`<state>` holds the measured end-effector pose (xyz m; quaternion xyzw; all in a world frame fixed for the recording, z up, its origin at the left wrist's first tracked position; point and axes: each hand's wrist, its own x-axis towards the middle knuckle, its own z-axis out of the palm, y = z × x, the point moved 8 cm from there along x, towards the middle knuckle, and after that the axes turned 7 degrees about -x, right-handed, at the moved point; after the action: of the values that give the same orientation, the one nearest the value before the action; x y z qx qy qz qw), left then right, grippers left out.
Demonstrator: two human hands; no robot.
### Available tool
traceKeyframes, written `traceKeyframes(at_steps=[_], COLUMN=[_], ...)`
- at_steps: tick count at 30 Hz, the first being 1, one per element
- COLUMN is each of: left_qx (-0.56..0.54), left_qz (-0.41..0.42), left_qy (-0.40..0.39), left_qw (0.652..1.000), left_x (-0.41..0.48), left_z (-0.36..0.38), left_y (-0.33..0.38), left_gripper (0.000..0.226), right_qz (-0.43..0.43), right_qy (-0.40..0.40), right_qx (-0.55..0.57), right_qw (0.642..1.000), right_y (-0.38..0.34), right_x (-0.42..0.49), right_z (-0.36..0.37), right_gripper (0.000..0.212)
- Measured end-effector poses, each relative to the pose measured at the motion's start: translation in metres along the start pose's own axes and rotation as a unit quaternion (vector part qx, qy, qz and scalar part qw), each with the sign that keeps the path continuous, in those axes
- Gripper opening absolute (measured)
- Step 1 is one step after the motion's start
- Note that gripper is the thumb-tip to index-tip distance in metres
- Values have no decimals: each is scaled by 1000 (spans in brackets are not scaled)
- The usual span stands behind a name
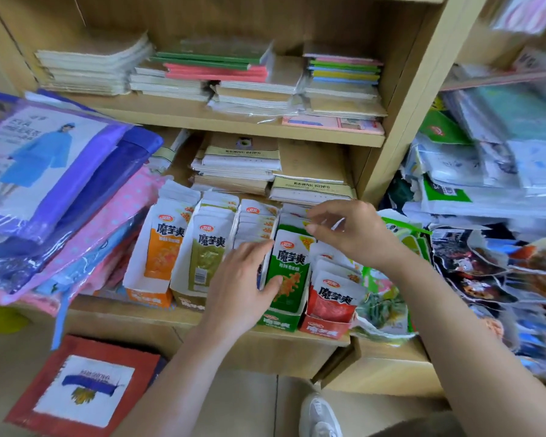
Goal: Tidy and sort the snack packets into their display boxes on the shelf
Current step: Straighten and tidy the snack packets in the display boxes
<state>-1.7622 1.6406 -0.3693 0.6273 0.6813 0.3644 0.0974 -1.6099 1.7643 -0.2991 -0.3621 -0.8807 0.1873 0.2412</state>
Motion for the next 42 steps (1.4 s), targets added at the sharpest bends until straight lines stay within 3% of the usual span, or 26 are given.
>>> traceKeyframes(at_steps=[3,8,10,15,18,21,23,30,35,38,42], left_qx=[14,17,-3,-26,-13,-15,-19,-55,-100,-75,-86], left_qz=[28,65,74,104,120,122,122,75,38,43,35], left_qy=[16,17,3,-48,-97,-82,-71,-45,-46,-23,50], left_qw=[999,998,997,993,988,989,990,995,993,996,994], left_x=[1,-10,-17,-29,-33,-27,-27,-38,-27,-16,-4], left_z=[-3,-7,-6,3,16,9,2,-9,7,15,20], left_y=[13,39,48,81,91,92,88,79,79,88,87], left_gripper=[53,49,49,60,58,23,12,11,35,20,4], right_qz=[5,87,79,40,30,20,30,63,81,106,111], right_qy=[-75,-182,-136,-23,15,29,29,22,121,150,99], right_qx=[4,-27,-55,-49,-58,-107,-132,-105,-19,-13,25], right_qw=[997,979,986,998,998,994,990,992,989,983,989], right_y=[0,8,9,-7,-17,-23,-23,0,32,45,52], right_x=[-13,-62,-80,-103,-117,-132,-138,-129,-137,-140,-121], right_z=[-2,-5,-2,-3,-10,-11,-12,-10,-10,-7,-4], right_gripper=[35,68,70,45,42,40,38,49,24,14,15])
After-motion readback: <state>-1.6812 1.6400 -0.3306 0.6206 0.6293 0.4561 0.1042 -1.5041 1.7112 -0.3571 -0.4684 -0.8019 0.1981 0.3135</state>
